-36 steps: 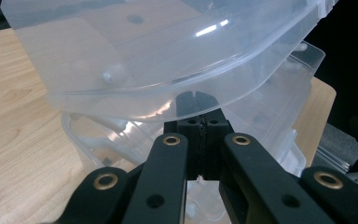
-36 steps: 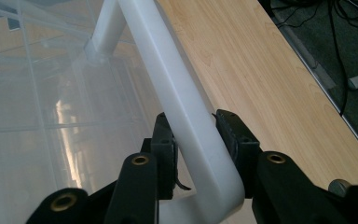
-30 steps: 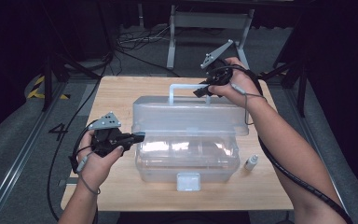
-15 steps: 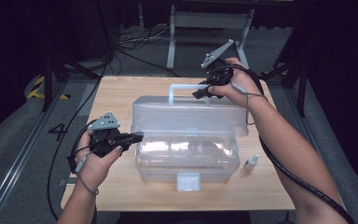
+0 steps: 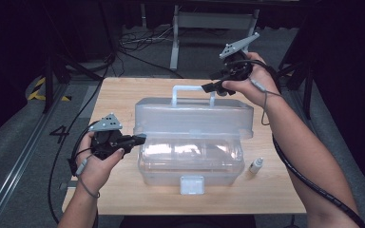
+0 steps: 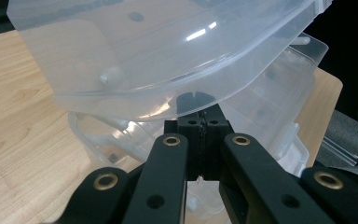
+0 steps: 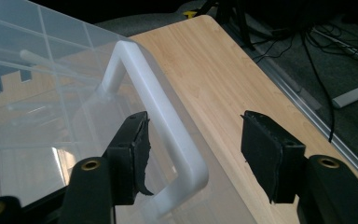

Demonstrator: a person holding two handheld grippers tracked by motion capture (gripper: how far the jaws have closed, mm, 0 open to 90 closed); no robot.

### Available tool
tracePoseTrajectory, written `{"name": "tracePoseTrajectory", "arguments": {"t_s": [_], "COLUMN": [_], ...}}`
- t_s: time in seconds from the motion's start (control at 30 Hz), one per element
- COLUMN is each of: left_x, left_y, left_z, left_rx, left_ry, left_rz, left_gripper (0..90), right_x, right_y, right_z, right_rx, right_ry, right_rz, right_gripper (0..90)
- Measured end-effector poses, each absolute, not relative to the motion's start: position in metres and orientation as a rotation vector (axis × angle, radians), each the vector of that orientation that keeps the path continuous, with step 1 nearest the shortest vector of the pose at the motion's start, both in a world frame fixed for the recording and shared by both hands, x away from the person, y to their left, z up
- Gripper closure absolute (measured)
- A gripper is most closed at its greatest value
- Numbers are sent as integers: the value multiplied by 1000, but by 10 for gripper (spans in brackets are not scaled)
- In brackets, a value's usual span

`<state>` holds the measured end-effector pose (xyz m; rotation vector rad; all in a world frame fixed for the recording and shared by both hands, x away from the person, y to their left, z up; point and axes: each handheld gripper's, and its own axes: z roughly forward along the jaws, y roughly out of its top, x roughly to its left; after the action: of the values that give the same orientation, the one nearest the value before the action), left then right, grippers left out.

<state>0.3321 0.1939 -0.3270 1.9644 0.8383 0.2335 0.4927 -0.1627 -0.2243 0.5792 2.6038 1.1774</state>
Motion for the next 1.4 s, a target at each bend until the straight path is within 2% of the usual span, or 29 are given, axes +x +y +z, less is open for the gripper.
{"name": "tracePoseTrajectory", "arguments": {"t_s": [0.53,1.03,1.4], "left_x": [335,336,338], "left_y": [190,189,187], "left_z": [-324,-322,-321], "left_rx": [1986,1999,1999], "left_ry": [823,824,810], "left_rz": [229,231,226], "left_gripper": [898,897,897], "right_x": [447,389,357], "right_y": [-214,-255,-273], "right_z": [-211,-219,-238], "right_rx": [625,667,772], "right_ry": [2503,2452,2471], "right_rz": [1253,1342,1351], "right_gripper": [434,497,617]}}
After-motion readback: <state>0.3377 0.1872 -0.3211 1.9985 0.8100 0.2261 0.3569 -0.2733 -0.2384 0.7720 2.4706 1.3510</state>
